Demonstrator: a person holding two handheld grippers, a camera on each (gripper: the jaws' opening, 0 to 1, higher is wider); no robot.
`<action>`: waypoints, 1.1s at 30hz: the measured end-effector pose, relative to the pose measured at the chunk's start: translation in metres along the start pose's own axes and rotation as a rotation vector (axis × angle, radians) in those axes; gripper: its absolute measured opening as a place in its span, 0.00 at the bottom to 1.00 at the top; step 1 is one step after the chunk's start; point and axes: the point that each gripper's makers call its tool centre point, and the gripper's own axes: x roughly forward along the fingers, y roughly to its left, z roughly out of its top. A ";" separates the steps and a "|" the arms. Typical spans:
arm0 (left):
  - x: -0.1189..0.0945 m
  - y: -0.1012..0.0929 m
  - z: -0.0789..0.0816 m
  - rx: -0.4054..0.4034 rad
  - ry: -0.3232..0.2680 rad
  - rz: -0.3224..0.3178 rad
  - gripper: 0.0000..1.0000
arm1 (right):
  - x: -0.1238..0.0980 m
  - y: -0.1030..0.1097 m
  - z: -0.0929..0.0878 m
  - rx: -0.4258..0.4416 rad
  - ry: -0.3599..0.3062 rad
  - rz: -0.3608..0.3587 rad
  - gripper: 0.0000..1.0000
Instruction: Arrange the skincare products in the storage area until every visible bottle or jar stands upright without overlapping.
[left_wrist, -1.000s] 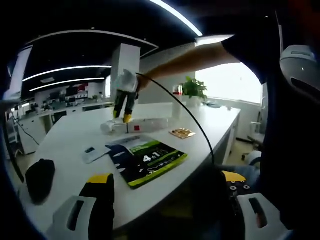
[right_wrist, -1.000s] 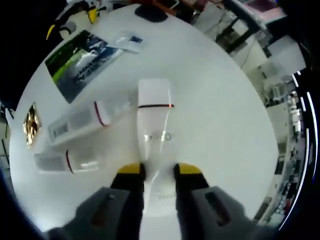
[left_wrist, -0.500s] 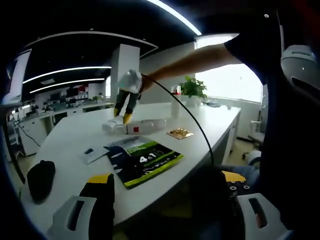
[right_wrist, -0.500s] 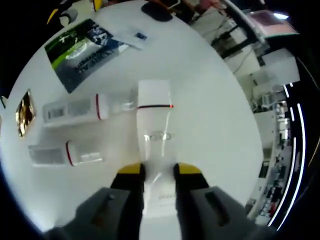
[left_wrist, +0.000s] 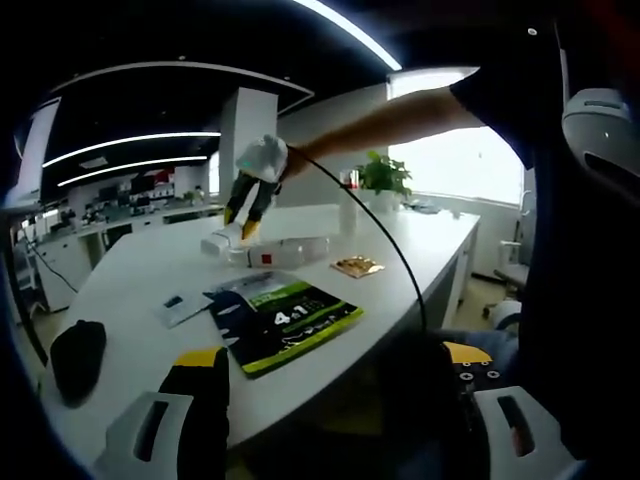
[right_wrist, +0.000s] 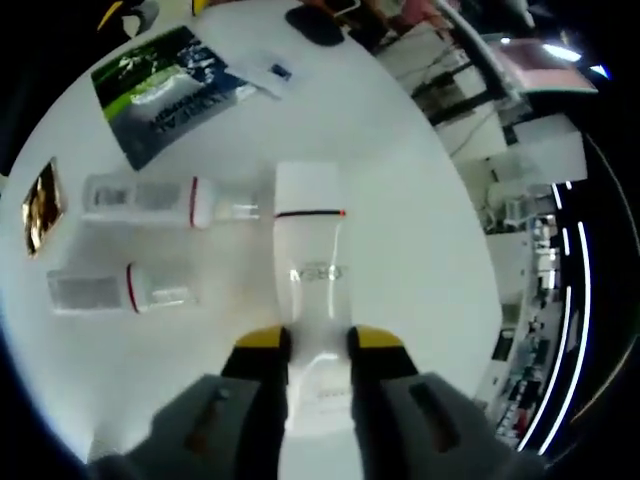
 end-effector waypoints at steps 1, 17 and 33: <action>0.000 0.000 0.000 0.000 0.000 0.000 0.87 | 0.000 -0.001 0.000 -0.005 0.000 -0.007 0.20; 0.004 -0.002 0.006 -0.005 -0.012 -0.006 0.88 | -0.021 -0.009 0.015 -0.075 0.000 -0.139 0.20; 0.006 0.004 0.019 0.012 -0.020 0.012 0.88 | -0.044 -0.003 0.027 -0.074 -0.031 -0.193 0.20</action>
